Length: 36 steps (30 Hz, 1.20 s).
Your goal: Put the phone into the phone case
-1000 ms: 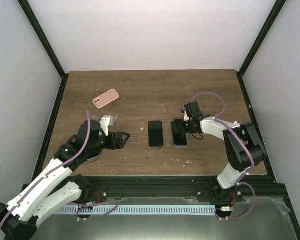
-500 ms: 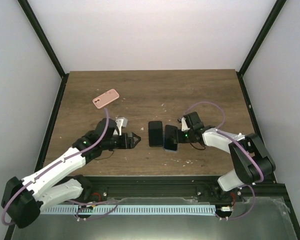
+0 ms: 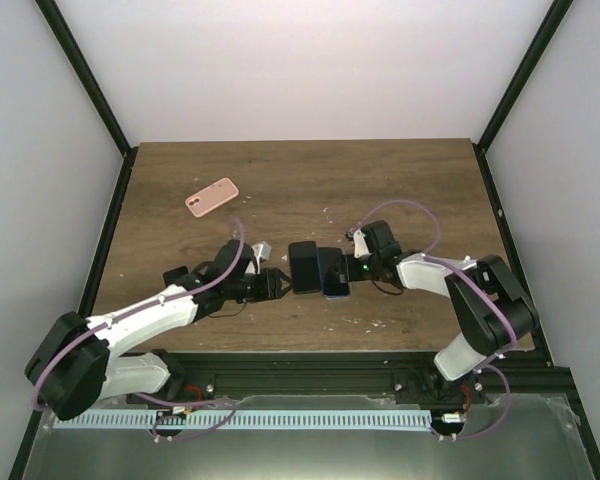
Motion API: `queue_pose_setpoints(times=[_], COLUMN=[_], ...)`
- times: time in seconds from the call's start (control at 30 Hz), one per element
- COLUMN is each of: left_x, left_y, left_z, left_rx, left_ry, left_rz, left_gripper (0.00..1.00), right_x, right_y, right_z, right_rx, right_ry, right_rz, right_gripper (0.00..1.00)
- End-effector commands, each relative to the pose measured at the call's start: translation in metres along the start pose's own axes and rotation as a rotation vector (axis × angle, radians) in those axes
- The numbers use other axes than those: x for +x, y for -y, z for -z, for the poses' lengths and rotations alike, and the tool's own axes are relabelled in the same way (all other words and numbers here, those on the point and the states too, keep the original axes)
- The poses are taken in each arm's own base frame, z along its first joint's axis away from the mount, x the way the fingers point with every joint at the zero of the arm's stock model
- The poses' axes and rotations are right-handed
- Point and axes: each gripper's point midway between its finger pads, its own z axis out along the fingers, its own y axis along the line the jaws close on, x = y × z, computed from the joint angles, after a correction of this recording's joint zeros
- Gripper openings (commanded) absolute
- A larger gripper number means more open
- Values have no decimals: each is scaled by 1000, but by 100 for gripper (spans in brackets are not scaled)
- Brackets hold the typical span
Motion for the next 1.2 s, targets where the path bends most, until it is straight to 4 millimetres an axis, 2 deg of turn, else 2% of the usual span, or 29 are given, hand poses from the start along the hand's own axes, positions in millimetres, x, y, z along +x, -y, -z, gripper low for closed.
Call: queue_pose_setpoints(times=[0.0, 0.23, 0.4, 0.5, 0.6, 0.73, 0.97, 1.17], left_x=[-5, 0, 1, -8, -18, -23, -27, -23], left_y=[3, -17, -19, -21, -22, -31, -45, -60], left_z=[-6, -6, -7, -9, -14, -26, -44, -53], left_rx=[47, 36, 37, 19, -12, -66, -115, -152], left_ry=[22, 28, 22, 45, 55, 32, -2, -32], left_rz=[29, 88, 78, 63, 38, -3, -32, -36], left_gripper=[60, 58, 53, 50, 48, 45, 38, 35], right_x=[38, 53, 67, 67, 59, 56, 69, 68], right_y=[-15, -54, -78, -72, -64, -62, -67, -71], right_z=[-24, -34, -41, -38, -30, -23, -32, -38], right_rx=[-57, -109, -140, -109, -54, -41, -107, -150], right_ry=[-148, -192, -220, -188, -132, -102, -134, -114], right_rz=[45, 91, 104, 39, 3, -73, -222, -302], right_gripper=[63, 59, 56, 49, 55, 54, 54, 48])
